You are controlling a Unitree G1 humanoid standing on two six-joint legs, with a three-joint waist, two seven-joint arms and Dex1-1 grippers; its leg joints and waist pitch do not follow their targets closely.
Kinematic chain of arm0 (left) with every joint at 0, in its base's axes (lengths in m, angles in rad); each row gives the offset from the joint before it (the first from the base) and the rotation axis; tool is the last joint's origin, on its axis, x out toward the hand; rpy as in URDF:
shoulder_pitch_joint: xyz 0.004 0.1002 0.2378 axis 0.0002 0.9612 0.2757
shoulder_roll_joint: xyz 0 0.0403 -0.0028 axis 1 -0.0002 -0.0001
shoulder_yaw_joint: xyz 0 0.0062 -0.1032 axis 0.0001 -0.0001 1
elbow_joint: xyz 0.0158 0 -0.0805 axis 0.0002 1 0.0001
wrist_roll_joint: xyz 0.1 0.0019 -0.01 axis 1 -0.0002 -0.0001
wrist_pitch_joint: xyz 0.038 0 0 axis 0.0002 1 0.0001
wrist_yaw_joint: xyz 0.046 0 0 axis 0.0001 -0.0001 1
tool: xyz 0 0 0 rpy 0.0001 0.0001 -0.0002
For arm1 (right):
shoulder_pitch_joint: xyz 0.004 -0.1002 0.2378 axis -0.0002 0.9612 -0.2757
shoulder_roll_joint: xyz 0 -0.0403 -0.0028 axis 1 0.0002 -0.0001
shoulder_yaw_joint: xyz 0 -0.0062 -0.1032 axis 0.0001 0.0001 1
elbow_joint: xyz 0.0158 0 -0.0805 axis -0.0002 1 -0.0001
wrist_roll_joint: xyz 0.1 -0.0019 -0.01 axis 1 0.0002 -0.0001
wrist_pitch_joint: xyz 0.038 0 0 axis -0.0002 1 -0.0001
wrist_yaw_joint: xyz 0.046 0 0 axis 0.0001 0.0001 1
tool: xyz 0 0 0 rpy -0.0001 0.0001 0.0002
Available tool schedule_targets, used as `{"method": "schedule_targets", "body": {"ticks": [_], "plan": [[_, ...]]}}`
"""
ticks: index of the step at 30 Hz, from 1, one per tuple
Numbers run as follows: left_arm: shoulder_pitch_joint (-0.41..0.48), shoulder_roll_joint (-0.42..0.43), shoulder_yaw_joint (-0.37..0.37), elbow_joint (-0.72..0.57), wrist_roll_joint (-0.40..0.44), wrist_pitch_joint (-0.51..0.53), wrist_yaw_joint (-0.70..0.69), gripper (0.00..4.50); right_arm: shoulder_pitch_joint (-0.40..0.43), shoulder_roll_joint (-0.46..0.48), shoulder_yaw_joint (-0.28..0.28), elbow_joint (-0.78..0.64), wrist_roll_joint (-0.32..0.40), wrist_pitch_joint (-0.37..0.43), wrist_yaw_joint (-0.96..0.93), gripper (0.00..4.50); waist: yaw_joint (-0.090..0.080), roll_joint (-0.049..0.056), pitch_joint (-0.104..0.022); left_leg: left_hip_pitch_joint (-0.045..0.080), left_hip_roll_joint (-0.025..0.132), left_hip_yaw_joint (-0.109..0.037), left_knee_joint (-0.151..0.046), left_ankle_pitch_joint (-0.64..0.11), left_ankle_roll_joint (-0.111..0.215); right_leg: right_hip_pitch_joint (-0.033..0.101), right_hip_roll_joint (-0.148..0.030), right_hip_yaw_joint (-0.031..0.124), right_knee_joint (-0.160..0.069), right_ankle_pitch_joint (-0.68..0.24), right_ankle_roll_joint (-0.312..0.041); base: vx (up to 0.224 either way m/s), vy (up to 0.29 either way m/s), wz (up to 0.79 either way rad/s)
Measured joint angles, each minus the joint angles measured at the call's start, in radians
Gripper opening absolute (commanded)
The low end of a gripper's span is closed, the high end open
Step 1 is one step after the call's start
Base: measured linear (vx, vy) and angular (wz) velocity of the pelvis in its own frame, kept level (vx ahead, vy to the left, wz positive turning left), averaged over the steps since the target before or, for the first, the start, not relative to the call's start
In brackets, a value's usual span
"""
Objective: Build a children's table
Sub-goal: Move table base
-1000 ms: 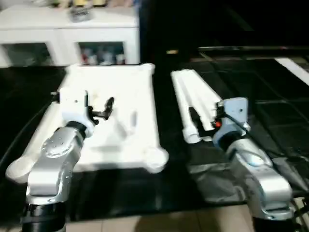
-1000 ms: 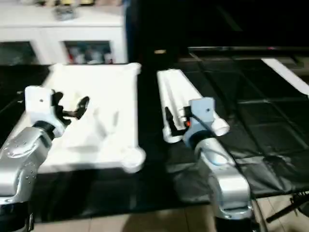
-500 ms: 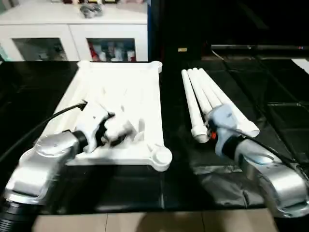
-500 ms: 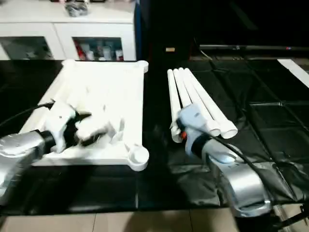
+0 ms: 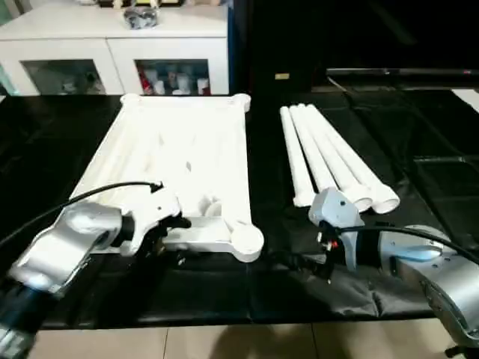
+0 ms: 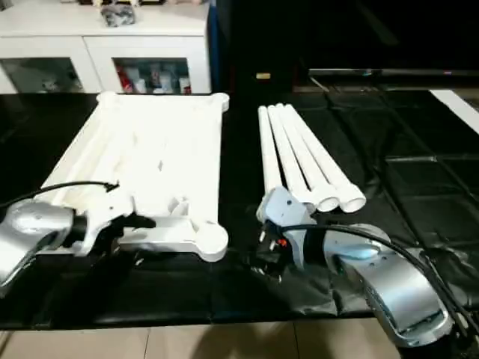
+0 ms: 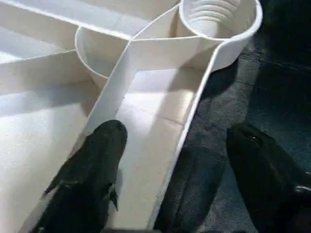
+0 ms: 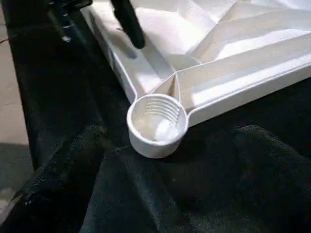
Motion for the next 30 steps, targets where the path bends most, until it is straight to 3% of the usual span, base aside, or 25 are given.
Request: {"method": "schedule_targets", "body": {"ticks": [11, 16, 30], "plan": [[-0.058, -0.048, -0.011, 0.084, 0.006, 0.004, -0.029, 2.69, 0.012, -0.007, 0.006, -0.026, 0.002, 0.016, 0.007, 4.5, 0.0, 0.001, 0.0, 0.001, 0.001, 0.001, 0.0, 0.0, -0.001, 0.001, 0.0, 0.0, 0.001, 0.0, -0.001, 0.0, 0.0, 0.0], [-0.065, -0.071, -0.017, 0.124, 0.034, -0.066, -0.031, 2.19, 0.013, -0.007, 0.01, -0.026, 0.001, 0.019, 0.007, 4.5, -0.001, 0.001, 0.0, 0.001, 0.001, 0.001, 0.0, 0.0, -0.001, 0.0, 0.0, 0.0, 0.0, 0.0, -0.001, 0.0, 0.0, 0.0], [-0.086, -0.073, -0.054, 0.188, 0.096, -0.129, -0.06, 1.21, 0.013, -0.019, 0.018, -0.026, 0.011, 0.019, 0.041, 4.5, 0.0, 0.006, 0.003, 0.001, 0.002, 0.002, 0.0, 0.0, -0.001, 0.0, 0.0, 0.0, 0.0, 0.0, -0.001, 0.0, 0.0, 0.0]]}}
